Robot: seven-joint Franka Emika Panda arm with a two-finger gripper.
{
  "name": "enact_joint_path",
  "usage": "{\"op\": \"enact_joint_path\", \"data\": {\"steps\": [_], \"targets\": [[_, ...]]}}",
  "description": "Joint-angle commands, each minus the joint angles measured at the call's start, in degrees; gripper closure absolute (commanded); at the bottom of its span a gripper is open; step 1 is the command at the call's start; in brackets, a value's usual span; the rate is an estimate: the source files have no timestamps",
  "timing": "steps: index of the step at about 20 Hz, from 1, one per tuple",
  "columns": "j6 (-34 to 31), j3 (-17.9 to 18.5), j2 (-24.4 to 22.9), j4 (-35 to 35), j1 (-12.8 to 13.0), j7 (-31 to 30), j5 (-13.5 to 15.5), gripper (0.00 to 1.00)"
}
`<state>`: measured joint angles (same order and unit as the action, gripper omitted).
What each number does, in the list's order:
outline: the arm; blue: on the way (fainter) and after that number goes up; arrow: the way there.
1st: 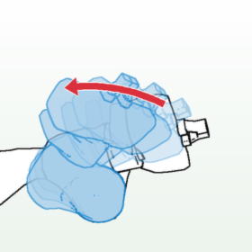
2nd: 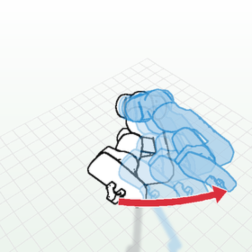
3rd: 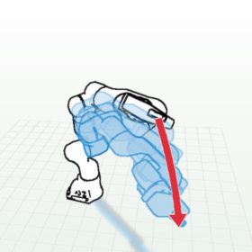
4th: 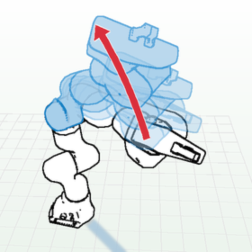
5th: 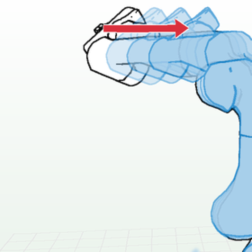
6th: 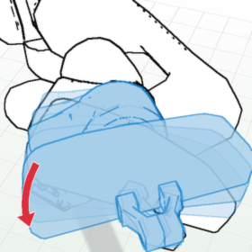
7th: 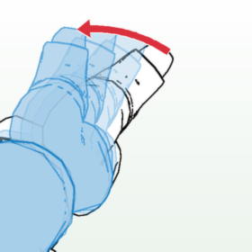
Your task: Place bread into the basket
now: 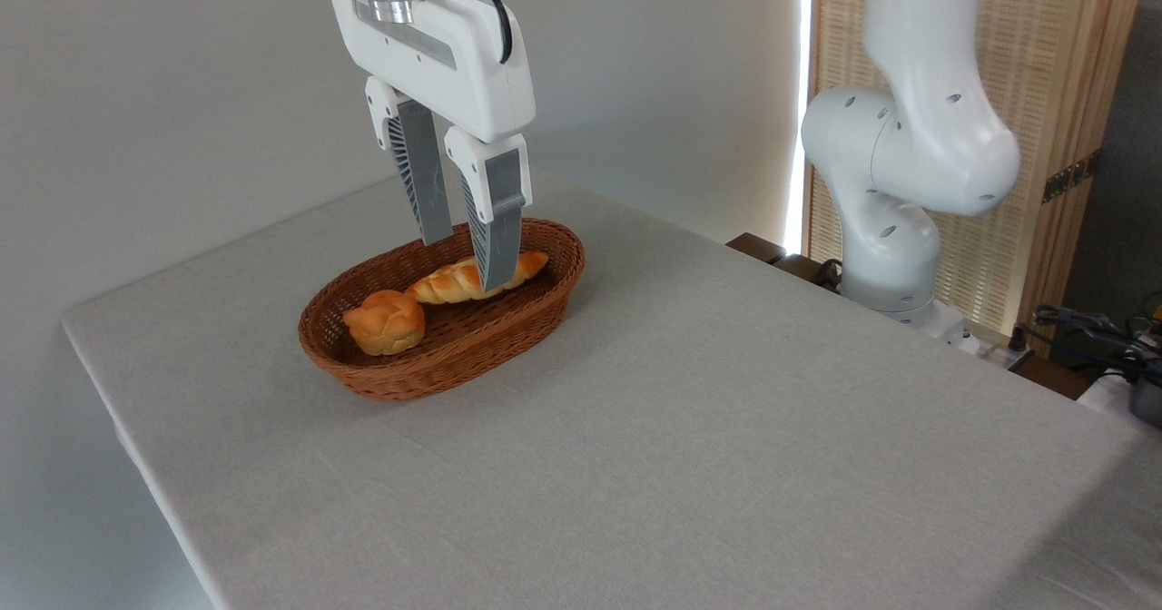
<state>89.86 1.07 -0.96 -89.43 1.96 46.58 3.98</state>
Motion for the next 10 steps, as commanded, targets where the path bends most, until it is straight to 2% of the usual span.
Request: {"op": "enact_joint_path", "data": {"steps": [1, 5, 10], "targets": [[0.49, -0.46, -0.01, -0.22, -0.64, -0.35, -0.56, 0.0], [0.49, -1.16, 0.08, -0.22, -0.56, -0.79, -3.36, 0.0], [0.41, -1.51, 0.08, -0.22, -0.64, -0.88, -3.63, 0.0]]}}
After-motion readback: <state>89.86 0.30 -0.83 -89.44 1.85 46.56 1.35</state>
